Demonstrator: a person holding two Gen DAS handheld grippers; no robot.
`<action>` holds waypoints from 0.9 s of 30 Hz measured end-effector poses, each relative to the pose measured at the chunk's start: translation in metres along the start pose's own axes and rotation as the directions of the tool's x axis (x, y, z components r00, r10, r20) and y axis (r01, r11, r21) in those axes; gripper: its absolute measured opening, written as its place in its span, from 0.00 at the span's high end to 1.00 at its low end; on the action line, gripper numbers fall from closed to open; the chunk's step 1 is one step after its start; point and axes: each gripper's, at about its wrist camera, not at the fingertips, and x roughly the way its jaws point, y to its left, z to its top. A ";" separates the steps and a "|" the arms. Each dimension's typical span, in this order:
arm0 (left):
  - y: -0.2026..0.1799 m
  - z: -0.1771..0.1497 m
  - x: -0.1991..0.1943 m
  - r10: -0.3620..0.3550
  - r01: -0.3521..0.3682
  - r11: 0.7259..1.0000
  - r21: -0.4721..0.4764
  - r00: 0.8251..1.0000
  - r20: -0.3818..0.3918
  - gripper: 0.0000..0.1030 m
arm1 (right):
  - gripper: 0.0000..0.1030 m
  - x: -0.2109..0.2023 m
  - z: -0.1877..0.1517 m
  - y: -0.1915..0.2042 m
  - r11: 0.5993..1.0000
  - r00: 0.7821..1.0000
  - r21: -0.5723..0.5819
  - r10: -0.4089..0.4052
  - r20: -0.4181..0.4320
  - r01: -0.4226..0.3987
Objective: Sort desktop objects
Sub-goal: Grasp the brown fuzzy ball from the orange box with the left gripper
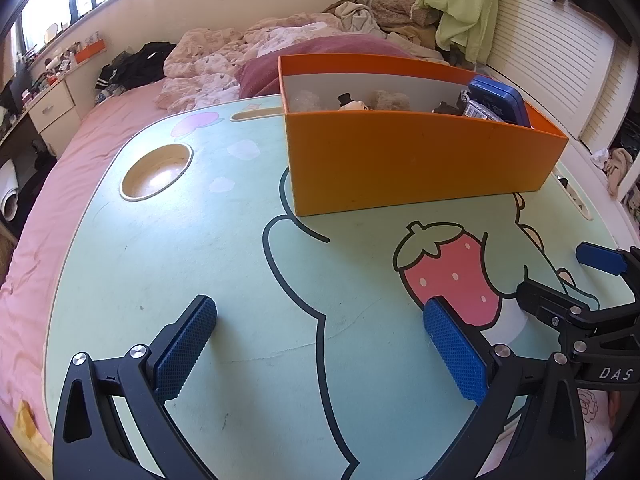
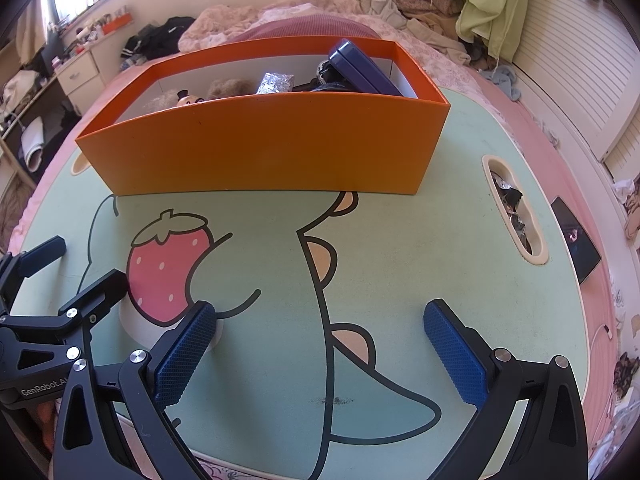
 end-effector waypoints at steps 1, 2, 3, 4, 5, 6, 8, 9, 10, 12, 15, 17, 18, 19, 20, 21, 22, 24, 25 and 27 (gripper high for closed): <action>-0.001 0.000 0.001 0.000 0.000 1.000 0.000 1.000 0.000 0.00 | 0.00 0.000 0.000 0.000 1.000 1.000 0.000 0.000 0.000 0.000; -0.002 0.000 0.000 0.000 0.000 1.000 -0.001 1.000 0.001 0.00 | 0.00 0.000 0.000 0.000 1.000 1.000 0.000 0.000 0.000 0.000; -0.003 0.000 0.000 -0.001 0.001 1.000 -0.002 1.000 0.001 0.00 | 0.00 0.000 0.000 0.000 1.000 1.000 -0.001 0.000 0.000 0.000; -0.003 -0.001 0.000 -0.001 0.001 1.000 -0.002 1.000 0.002 0.00 | 0.00 0.000 0.000 0.000 1.000 1.000 -0.001 0.000 0.000 0.000; -0.002 0.000 0.000 0.000 0.000 1.000 -0.002 1.000 0.002 0.00 | 0.00 0.000 0.000 0.000 1.000 1.000 -0.001 0.001 0.000 -0.001; -0.003 0.000 -0.001 0.000 0.000 1.000 -0.002 1.000 0.002 0.00 | 0.00 0.000 0.000 0.000 1.000 1.000 -0.001 0.000 0.000 0.000; -0.002 0.000 0.000 0.000 0.000 1.000 -0.003 1.000 0.002 0.00 | 0.00 0.000 -0.001 0.000 1.000 1.000 -0.002 0.001 0.000 -0.001; -0.002 0.000 0.000 0.002 -0.002 1.000 -0.005 1.000 0.002 0.00 | 0.00 0.000 0.000 0.000 1.000 1.000 -0.002 0.001 0.000 -0.001; -0.002 0.000 0.000 0.002 -0.002 1.000 -0.005 1.000 0.002 0.00 | 0.00 -0.001 0.000 0.000 1.000 1.000 -0.002 0.001 0.000 -0.001; -0.003 0.000 0.000 0.002 -0.002 1.000 -0.006 1.000 0.001 0.00 | 0.00 -0.001 0.000 -0.001 1.000 1.000 -0.002 0.001 0.000 -0.001; -0.002 0.000 0.000 0.004 -0.004 1.000 -0.007 1.000 0.001 0.00 | 0.00 -0.001 0.000 -0.001 1.000 1.000 -0.003 0.001 0.000 -0.001; -0.003 0.000 0.000 0.003 -0.003 1.000 -0.007 1.000 -0.002 0.00 | 0.00 -0.001 0.000 -0.001 1.000 1.000 -0.003 0.002 0.000 -0.002; -0.003 0.000 -0.001 0.005 -0.005 1.000 -0.007 1.000 -0.002 0.00 | 0.00 -0.001 0.000 -0.001 1.000 1.000 -0.003 0.002 0.001 -0.002; -0.003 0.000 -0.002 0.009 -0.009 1.000 -0.010 1.000 -0.001 0.00 | 0.00 -0.001 0.000 -0.001 1.000 1.000 -0.003 0.002 0.001 -0.002; -0.002 0.001 -0.003 0.027 -0.027 0.999 -0.018 1.000 0.004 0.01 | 0.00 -0.001 0.000 -0.001 1.000 1.000 -0.003 0.003 0.001 -0.003; -0.002 0.001 -0.007 0.064 -0.063 0.997 -0.037 0.998 0.020 0.03 | 0.00 -0.001 0.000 -0.001 1.000 1.000 -0.004 0.002 0.001 -0.002; -0.003 0.002 -0.014 0.101 -0.099 0.994 -0.045 0.994 0.045 0.09 | 0.00 -0.001 0.000 -0.001 1.000 1.000 -0.005 0.002 0.001 -0.002; -0.007 0.009 -0.035 0.121 -0.116 0.992 -0.047 0.985 0.125 0.13 | 0.00 -0.001 0.000 -0.001 1.000 1.000 -0.005 0.002 0.001 -0.002; -0.010 0.016 -0.049 0.075 -0.068 0.997 -0.046 0.983 0.170 0.13 | 0.00 -0.001 0.000 -0.001 1.000 1.000 -0.005 0.003 0.001 -0.003; -0.015 0.031 -0.063 -0.007 0.015 0.999 -0.041 0.980 0.199 0.14 | 0.00 -0.001 0.000 -0.001 1.000 1.000 -0.005 0.003 0.001 -0.003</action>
